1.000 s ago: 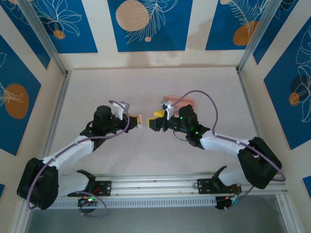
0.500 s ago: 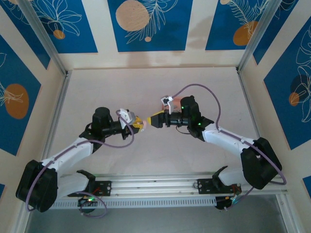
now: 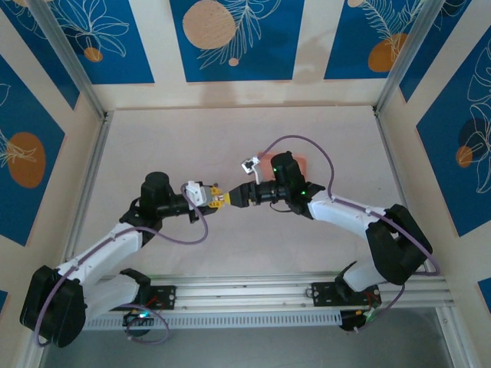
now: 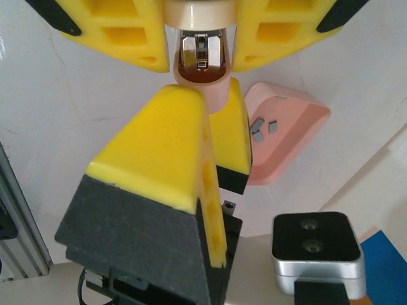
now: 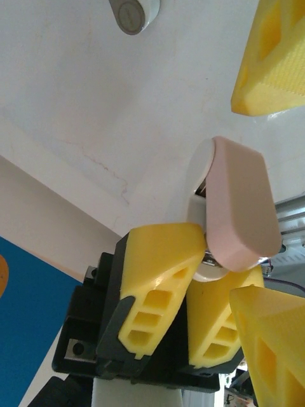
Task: Load the staples into the stapler
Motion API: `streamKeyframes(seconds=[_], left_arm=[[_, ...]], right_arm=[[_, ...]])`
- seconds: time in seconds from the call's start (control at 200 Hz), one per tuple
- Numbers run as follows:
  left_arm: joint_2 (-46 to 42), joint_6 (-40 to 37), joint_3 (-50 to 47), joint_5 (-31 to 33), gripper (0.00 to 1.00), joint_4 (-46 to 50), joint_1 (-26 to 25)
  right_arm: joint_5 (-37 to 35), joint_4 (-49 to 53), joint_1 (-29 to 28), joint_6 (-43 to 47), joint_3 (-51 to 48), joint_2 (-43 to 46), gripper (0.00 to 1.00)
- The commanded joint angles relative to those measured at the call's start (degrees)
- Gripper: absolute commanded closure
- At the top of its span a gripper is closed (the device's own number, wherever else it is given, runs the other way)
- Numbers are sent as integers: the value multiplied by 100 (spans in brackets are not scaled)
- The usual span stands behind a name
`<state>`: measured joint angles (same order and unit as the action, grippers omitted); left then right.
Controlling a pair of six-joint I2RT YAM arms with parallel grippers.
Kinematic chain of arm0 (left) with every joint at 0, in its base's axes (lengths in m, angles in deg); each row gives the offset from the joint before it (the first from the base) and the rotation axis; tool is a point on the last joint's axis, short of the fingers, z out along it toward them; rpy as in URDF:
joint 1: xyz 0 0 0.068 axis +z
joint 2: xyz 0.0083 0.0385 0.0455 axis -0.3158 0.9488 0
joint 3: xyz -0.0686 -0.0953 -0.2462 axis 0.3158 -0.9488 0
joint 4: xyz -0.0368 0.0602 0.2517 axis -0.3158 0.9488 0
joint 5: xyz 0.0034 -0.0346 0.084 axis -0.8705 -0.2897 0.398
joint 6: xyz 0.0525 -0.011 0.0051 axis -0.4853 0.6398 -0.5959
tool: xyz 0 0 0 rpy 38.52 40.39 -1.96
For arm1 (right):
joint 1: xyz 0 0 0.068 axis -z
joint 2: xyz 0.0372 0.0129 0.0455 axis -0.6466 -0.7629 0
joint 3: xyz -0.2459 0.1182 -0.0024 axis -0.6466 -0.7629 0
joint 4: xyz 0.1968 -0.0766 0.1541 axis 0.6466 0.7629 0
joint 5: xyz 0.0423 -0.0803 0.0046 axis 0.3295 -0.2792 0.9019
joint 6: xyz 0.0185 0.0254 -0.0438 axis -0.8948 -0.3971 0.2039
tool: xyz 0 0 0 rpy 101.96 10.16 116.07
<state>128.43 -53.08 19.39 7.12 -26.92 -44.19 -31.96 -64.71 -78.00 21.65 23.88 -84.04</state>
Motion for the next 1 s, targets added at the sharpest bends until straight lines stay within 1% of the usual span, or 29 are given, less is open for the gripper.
streamKeyframes(seconds=[0.0,0.24,0.42,0.64,0.79,0.87,0.995], left_arm=[[-139,-314,-50,-89,100,245,-30],[-200,-318,-16,-116,100,227,-35],[-275,-274,13,-140,100,255,-39],[-407,-219,26,-89,100,265,-50],[-374,-161,137,-92,100,273,-47],[-371,-7,121,-87,100,87,-50],[-438,341,-56,-105,100,-519,-50]], right_arm=[[210,-16,-34,-59,149,-46,28],[-35,306,-51,-66,290,-264,29],[-469,666,8,119,291,-338,29],[-895,905,123,52,59,-397,30],[-970,863,159,-159,-108,-448,30],[-965,785,159,-229,-165,-472,30],[-913,569,215,-381,-334,-405,30]])
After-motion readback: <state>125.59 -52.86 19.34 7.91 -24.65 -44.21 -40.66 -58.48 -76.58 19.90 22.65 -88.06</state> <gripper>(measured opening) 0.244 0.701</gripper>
